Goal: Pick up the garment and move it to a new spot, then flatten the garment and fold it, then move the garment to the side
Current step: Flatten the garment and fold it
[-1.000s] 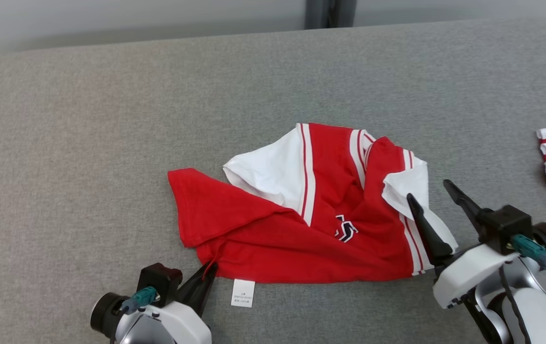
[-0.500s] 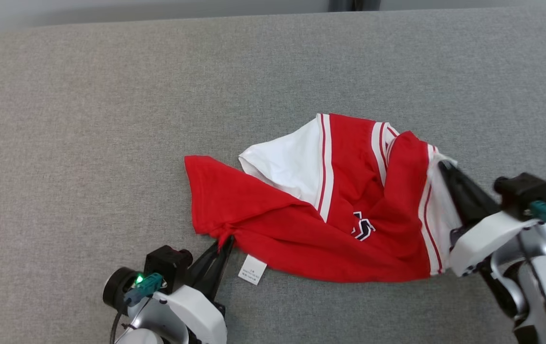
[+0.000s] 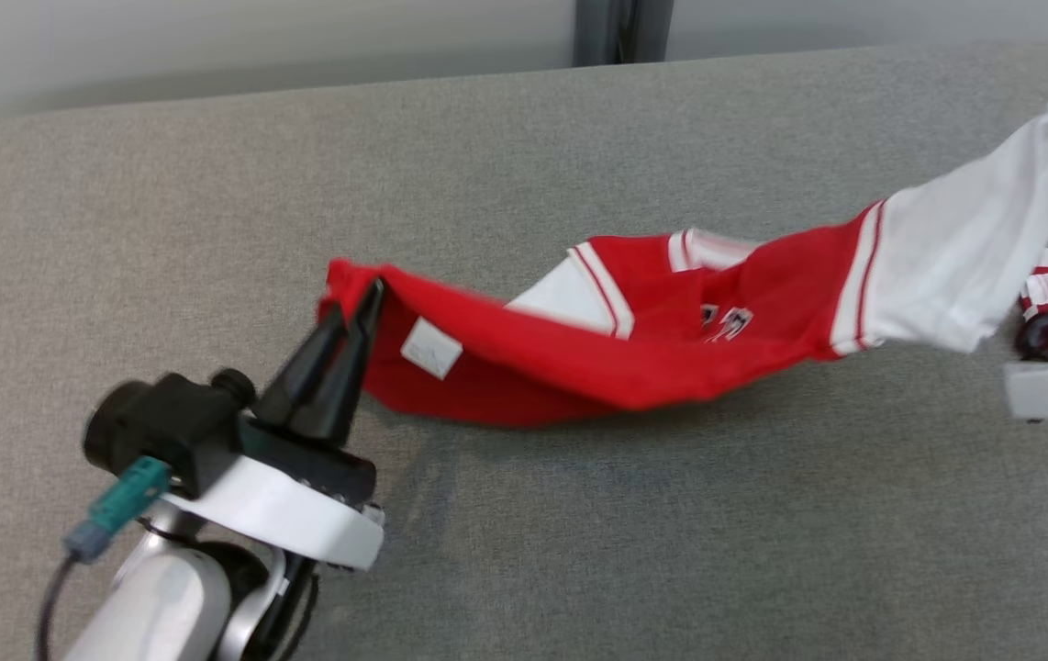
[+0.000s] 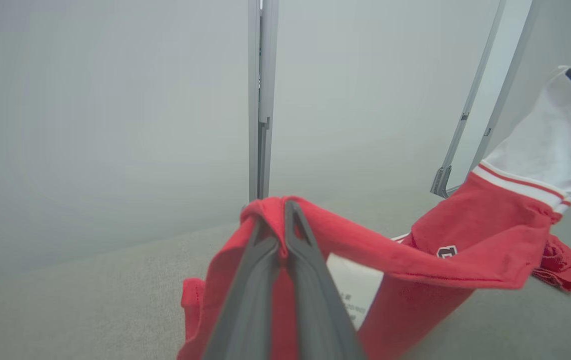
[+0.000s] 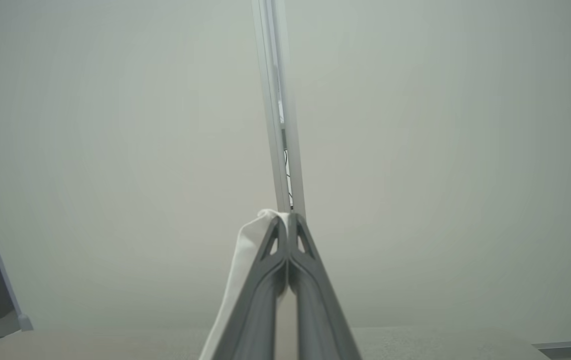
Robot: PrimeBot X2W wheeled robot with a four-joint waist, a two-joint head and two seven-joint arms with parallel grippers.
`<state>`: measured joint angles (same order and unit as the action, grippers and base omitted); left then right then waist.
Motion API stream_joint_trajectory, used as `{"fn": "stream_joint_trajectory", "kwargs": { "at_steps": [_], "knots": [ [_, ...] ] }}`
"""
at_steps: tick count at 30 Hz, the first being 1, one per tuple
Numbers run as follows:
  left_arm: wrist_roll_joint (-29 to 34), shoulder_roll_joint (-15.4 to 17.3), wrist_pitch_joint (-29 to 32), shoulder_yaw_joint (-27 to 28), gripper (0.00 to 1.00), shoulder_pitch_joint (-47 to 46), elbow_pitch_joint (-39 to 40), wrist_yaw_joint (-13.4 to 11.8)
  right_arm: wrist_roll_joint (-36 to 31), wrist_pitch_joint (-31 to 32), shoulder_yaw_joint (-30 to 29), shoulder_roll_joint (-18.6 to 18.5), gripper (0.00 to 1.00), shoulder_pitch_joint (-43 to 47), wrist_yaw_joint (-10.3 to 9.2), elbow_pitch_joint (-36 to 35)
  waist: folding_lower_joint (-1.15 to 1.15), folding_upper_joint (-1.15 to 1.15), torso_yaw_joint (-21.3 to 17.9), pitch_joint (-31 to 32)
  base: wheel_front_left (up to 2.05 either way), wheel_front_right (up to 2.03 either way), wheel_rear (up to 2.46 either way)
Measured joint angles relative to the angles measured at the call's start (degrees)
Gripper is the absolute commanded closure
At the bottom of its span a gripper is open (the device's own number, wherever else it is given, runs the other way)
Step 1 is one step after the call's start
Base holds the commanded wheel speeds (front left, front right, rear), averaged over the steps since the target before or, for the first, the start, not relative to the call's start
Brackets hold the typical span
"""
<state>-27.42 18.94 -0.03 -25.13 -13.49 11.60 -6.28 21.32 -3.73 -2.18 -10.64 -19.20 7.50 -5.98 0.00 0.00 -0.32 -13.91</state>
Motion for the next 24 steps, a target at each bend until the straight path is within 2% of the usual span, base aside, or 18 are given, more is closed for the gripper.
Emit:
{"fn": "stream_joint_trajectory", "kwargs": {
  "at_steps": [5,14,19,24],
  "knots": [
    [0.52,1.63,1.05,3.04,1.00,-2.67,6.51,-1.86,0.98,-0.15,-3.94,0.64,1.00,-2.36,0.00,-7.69,0.00,0.00,-0.90,1.66,0.00,0.00,0.00],
    [0.36,3.58,1.94,7.27,1.00,-6.15,14.59,-3.13,0.92,-0.25,-7.46,0.37,1.00,-3.82,0.00,-19.22,0.00,0.00,-1.45,3.41,0.00,0.00,0.00],
    [0.68,4.04,2.63,7.87,1.00,-7.94,15.88,-3.57,0.90,0.31,-6.31,-0.64,1.00,-3.86,0.00,-19.20,0.00,0.00,-1.58,3.40,0.00,0.00,0.00],
    [1.26,3.64,2.86,8.18,1.00,-12.59,15.12,-3.77,0.18,0.75,-3.12,-2.64,1.00,-7.39,0.00,-14.07,0.00,0.00,-1.87,1.87,0.00,0.00,0.00]
  ]
}}
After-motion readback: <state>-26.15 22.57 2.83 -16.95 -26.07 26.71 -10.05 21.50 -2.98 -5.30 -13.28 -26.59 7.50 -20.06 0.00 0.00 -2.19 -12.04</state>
